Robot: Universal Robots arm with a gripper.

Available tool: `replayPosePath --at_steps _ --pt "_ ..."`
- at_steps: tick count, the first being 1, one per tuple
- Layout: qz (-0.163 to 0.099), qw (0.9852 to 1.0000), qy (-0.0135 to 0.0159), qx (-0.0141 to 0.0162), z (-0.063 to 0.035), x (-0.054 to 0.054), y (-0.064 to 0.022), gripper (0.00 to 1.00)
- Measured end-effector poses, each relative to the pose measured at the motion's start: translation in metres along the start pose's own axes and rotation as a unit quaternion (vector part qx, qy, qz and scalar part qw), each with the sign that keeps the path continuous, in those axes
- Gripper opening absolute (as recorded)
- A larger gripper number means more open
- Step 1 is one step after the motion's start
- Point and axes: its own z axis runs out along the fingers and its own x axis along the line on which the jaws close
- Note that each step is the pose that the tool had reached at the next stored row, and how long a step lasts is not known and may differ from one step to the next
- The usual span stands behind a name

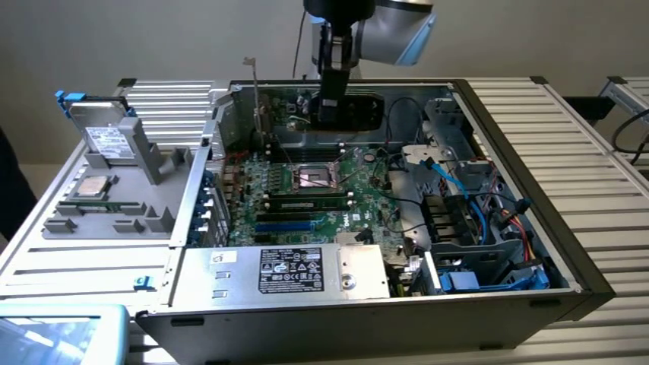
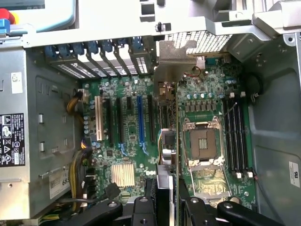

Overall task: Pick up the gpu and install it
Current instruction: 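Insert the gpu into the slot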

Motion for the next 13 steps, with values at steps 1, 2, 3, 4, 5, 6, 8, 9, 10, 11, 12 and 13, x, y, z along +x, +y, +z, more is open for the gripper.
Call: replayPosePath --at_steps 1,2,3,4,5,6,8,9,10,11,12,13 --pt "0.000 1.0000 -0.0001 0.0017 0.0012 0.000 0.0026 0.28" --pt "0.000 1.0000 -0.0002 0.0032 0.0025 0.000 0.0051 0.28" --pt "0.000 1.0000 -0.0003 0.0046 0.0039 0.001 0.0076 0.28" --pt "0.000 1.0000 -0.0004 0.0054 0.0050 0.001 0.0101 0.28" --pt "-0.001 1.0000 -0.0005 0.0056 0.0059 0.001 0.0122 0.28" --pt "-0.002 1.0000 -0.0003 0.0056 0.0064 0.001 0.0141 0.28" --pt "-0.006 1.0000 -0.0002 0.0059 0.0075 0.001 0.0172 0.28" --pt "-0.009 0.9999 -0.0001 0.0060 0.0084 0.001 0.0181 0.28" --pt "-0.012 0.9999 0.0001 0.0061 0.0096 0.001 0.0187 0.28" --pt "-0.017 0.9998 0.0003 0.0064 0.0109 0.001 0.0189 0.28" --pt "-0.021 0.9998 0.0005 0.0066 0.0118 0.001 0.0190 0.28" --pt "-0.023 0.9997 0.0018 0.0067 0.0127 0.001 0.0191 0.28"
